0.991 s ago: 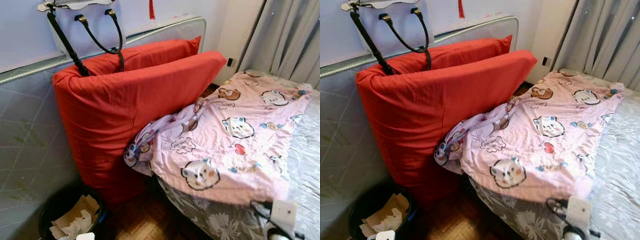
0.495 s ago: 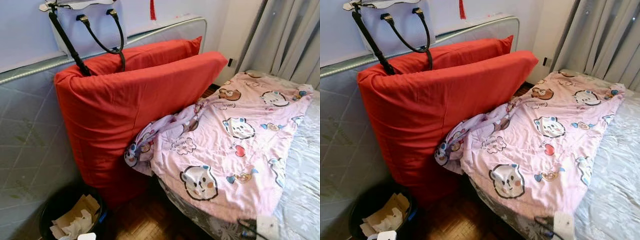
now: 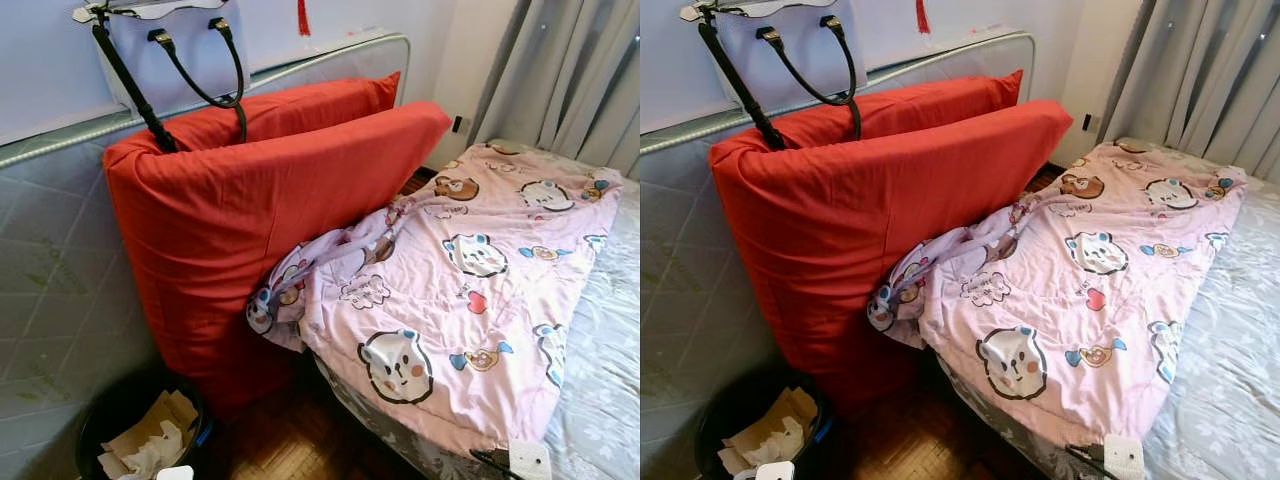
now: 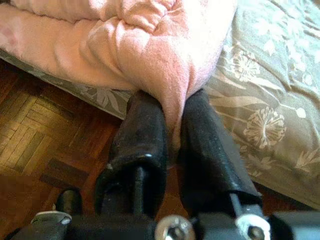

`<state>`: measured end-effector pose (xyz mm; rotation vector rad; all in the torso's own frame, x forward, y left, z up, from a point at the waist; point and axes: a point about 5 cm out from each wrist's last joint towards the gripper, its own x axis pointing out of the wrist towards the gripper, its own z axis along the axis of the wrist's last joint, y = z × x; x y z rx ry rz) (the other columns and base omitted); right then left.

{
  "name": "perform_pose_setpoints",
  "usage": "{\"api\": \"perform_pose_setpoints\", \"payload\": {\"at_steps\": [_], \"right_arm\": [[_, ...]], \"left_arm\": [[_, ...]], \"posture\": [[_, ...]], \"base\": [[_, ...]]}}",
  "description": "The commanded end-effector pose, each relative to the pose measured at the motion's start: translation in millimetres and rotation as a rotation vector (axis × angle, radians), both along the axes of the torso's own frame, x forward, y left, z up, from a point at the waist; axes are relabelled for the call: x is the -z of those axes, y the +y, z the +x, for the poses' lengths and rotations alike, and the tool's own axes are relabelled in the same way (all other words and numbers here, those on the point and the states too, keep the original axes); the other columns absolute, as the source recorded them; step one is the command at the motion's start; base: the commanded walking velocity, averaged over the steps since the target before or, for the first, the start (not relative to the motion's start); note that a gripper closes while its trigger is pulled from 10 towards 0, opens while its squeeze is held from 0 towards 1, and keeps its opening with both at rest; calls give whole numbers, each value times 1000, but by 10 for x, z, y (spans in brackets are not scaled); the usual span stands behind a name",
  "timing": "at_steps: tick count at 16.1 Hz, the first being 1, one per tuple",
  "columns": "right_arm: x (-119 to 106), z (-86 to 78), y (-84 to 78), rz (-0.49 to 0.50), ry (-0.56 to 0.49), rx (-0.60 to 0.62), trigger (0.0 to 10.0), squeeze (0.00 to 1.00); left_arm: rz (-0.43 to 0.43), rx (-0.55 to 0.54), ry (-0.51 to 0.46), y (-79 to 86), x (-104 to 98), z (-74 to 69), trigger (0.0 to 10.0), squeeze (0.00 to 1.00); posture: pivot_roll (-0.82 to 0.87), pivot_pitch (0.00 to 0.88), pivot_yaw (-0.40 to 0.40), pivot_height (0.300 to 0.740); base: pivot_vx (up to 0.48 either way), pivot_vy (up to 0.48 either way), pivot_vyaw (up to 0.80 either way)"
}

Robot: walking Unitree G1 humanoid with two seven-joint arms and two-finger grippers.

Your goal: Clean up the room

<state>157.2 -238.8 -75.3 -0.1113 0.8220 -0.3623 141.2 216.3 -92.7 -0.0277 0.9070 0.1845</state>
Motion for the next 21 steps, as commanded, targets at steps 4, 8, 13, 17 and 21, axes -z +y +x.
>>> {"api": "perform_pose_setpoints", "payload": {"at_steps": [4,8,13,17,21], "right_arm": [[20,-6,-22,14,12,9,10000,992],[3,116,142,129,-59,-51,10000,0],[103,84,268,280,17,28,10000,0],[183,-33,333,269,122,-8,10000,0],[175,20,398,274,127,-46,10000,0]], "left_arm": [[3,15,22,-10,18,-35,10000,0],[3,17,20,-20,15,-18,10000,0],[-1,32,15,-55,-3,61,10000,0],[1,42,-2,-75,-32,149,10000,0],[9,59,12,-72,-32,159,10000,0]], "posture": [[2,0,-43,740],[-1,0,-40,740],[-4,0,-31,740],[8,0,-32,740],[-8,0,-24,740]], "base": [[0,0,0],[0,0,0],[0,0,0],[0,0,0],[0,0,0]]}}
